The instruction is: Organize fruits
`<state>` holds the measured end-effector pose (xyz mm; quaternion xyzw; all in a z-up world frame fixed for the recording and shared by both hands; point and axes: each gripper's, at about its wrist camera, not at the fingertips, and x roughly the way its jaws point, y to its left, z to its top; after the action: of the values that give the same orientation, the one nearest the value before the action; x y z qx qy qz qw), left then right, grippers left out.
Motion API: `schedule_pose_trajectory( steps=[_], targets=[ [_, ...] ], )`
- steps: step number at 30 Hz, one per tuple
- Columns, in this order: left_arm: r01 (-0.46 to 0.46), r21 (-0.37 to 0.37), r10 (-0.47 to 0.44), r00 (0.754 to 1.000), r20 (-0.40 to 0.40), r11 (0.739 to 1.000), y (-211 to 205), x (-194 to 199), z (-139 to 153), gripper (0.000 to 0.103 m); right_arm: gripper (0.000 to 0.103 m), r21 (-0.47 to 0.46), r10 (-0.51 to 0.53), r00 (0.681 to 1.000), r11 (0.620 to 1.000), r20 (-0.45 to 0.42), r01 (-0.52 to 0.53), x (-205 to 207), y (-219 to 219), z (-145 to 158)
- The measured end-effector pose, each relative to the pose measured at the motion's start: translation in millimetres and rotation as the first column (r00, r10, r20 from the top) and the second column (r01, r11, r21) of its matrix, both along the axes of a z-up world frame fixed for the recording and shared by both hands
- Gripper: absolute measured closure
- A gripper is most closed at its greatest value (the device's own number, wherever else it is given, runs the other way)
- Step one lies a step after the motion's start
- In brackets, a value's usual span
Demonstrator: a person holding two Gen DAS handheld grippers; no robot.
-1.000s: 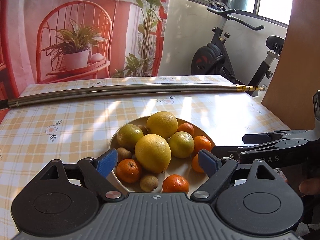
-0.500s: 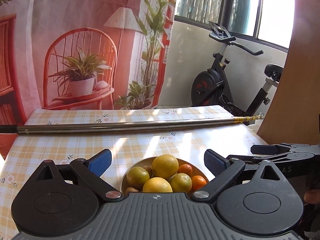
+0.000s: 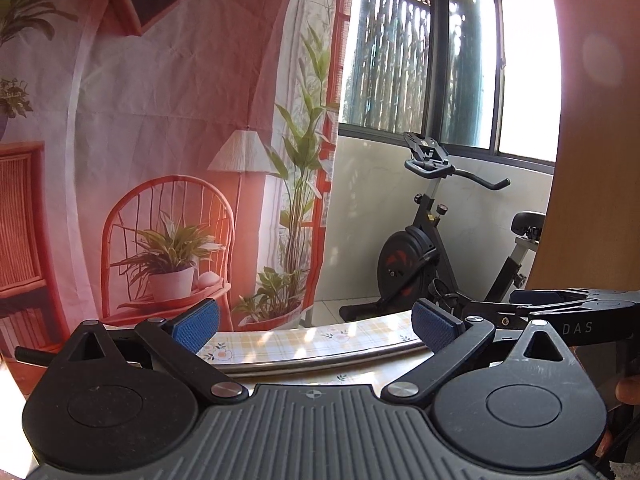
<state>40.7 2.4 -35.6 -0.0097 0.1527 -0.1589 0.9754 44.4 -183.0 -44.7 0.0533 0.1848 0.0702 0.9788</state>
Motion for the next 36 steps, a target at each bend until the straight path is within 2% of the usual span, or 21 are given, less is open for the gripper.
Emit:
schedule_pose_trajectory(
  steps=[11, 18, 24, 36],
  targets=[
    [-0.057, 0.02, 0.056, 0.998, 0.032, 0.998, 0, -11, 19, 0.0, 0.0, 0.02, -0.001, 0.999, 1.0, 0.037, 0.0, -19, 4, 27],
    [-0.103, 0.056, 0.102, 0.995, 0.023, 0.993, -2, -7, 21, 0.0, 0.0, 0.021, -0.009, 0.999, 1.0, 0.041, 0.008, -23, 3, 29],
    [-0.094, 0.05, 0.093, 0.995, 0.023, 0.994, 0, -8, 24, 0.0, 0.0, 0.027, -0.019, 0.999, 0.999, 0.04, 0.018, -25, 2, 30],
    [-0.125, 0.108, 0.12, 0.991, 0.051, 0.986, -5, -13, 25, 0.0, 0.0, 0.011, -0.022, 0.999, 1.0, 0.035, 0.022, -27, 3, 34]
  ],
)
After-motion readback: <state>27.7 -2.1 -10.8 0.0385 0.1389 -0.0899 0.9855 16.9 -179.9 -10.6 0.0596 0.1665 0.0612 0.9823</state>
